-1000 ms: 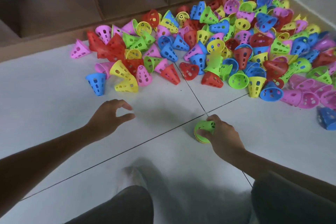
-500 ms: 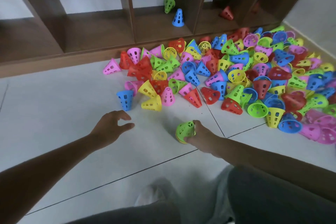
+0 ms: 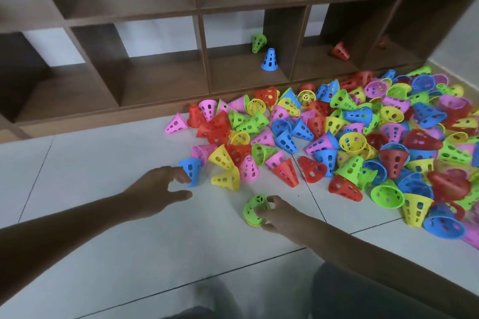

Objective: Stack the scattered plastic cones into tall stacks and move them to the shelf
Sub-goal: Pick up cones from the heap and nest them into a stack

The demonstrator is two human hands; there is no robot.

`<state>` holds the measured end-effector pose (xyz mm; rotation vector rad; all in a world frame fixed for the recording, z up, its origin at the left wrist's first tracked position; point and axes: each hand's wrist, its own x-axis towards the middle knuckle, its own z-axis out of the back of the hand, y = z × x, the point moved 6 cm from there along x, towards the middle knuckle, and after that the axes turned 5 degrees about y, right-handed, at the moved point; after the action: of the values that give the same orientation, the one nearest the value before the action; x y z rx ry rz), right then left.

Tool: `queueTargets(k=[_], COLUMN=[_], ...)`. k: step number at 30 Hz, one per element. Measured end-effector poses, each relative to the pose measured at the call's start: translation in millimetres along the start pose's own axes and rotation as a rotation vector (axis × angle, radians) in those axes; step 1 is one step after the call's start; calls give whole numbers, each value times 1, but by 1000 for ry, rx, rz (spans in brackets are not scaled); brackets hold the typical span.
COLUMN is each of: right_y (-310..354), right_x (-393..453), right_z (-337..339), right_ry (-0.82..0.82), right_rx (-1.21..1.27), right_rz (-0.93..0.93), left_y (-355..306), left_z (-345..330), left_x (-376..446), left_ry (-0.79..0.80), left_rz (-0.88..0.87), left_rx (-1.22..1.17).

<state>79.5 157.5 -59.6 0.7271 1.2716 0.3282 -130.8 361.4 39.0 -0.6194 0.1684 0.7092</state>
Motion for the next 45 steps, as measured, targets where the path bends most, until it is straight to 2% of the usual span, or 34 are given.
queueTargets(k=[3, 9, 15, 21, 27, 30, 34, 38, 42, 45], right_y=[9, 36, 50, 61, 75, 87, 116, 151, 173, 184], right_x=[2, 20, 47, 59, 69, 66, 55, 49, 56, 68], right_z=[2, -20, -44, -55, -60, -52, -36, -36, -48, -57], right_ry=[49, 70, 99, 113, 141, 110, 6, -36, -59, -80], right_rx=[48, -35, -129, -117, -234, -286, -499, -643, -751, -831], right_rz=[9, 19, 24, 25, 31, 47, 168, 248, 287, 301], left_y=[-5, 9, 50, 76, 87, 90, 86, 87, 85, 84], left_z=[25, 44, 47, 42, 24, 8, -7, -15, -26, -25], left_x=[3, 8, 44, 81, 113, 124, 125, 125, 125, 130], left_ry=[-30, 1, -13, 50, 92, 131, 159, 121, 102, 39], left_rz=[-14, -47, -36, -54, -152, -239, -351, -398, -411, -458], left_rx=[-3, -20, -44, -24, 8, 102, 231, 305, 584, 679])
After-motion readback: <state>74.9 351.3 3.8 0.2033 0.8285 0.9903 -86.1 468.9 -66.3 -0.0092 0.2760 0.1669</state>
